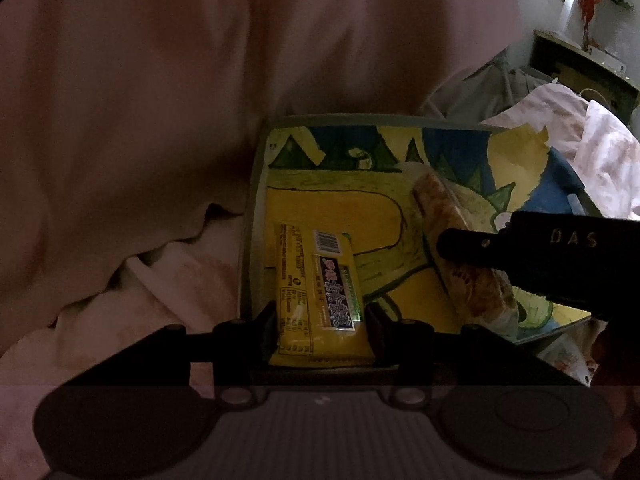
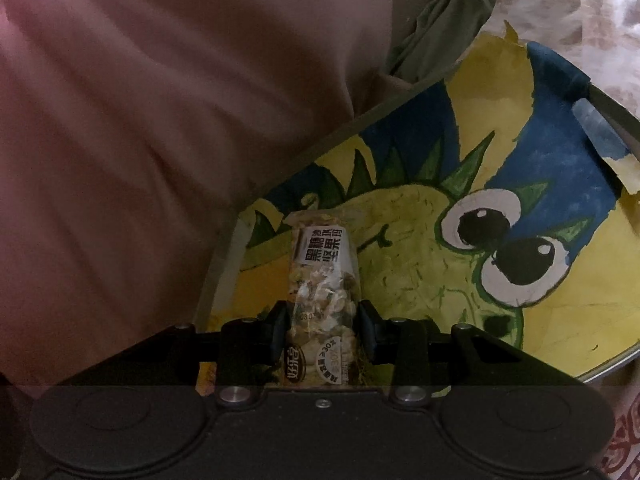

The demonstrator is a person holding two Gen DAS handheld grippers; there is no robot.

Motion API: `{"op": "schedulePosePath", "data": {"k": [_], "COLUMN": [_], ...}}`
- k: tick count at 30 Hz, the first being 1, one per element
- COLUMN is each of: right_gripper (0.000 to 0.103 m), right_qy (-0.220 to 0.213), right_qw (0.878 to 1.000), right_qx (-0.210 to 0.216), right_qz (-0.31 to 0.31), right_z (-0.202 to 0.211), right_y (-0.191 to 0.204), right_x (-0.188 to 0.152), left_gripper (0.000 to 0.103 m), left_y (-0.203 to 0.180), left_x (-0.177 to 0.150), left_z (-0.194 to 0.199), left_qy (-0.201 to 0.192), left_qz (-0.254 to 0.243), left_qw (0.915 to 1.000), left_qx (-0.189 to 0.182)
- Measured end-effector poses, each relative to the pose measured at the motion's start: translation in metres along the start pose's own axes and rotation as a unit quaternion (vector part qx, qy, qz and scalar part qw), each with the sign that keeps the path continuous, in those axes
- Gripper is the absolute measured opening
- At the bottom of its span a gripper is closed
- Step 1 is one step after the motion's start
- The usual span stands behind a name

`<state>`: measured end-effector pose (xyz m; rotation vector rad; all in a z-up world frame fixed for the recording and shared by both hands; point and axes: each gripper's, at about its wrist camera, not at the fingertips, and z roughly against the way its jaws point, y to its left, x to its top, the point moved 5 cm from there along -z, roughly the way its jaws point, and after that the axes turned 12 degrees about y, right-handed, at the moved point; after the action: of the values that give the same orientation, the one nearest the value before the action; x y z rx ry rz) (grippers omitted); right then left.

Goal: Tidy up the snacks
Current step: 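Open both tools to drop the bars into the tray box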

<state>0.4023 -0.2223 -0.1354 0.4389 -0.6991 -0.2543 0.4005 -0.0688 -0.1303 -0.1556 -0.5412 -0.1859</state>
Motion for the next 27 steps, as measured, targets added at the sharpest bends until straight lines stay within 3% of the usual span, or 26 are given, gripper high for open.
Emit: {"op": "schedulePosePath", "data": {"k": [4,8,13,17,27], "right_gripper": [0.04,0.042,0.045,0.053,0.078], "right_qy": [0.008,0.012,0.011,-0.003,-0.052], "right_qw": [1.0,1.0,1.0,1.0,0.997], "right_qx": [-0.005,-0.008,-0.006,-0.001,-0.011], "right_qz": [0.002,0.005,0.01,0.013,0.052], "right_z": [-0.001,-0.001,0.007,0.025,0.098], "right_y": [0.0,0.0,0.005,0.011,0.031], "right_x": [-0.005,-0.004,-0.001,0.003,0.002], "left_gripper": [0.052,0.066,0.073,0.084,0.096], "left_y": [0.002,-0.001,-0.003,-0.002,0.005], "left_x": [-0.003,-0.006,-0.009,-0.016,-0.02], "left_z": [0.002,0.006,0.022,0.043,0.116], "left_qy": [0.002,0.0,-0.01,-0.02,-0.076], "left_qz": [0.009,0.002,0.001,0.019,0.066], "left_qw": [0.9999,1.0,0.9999,0.9995,0.9946], "left_qx": [-0.006,-0.001,-0.005,-0.012,-0.026]}}
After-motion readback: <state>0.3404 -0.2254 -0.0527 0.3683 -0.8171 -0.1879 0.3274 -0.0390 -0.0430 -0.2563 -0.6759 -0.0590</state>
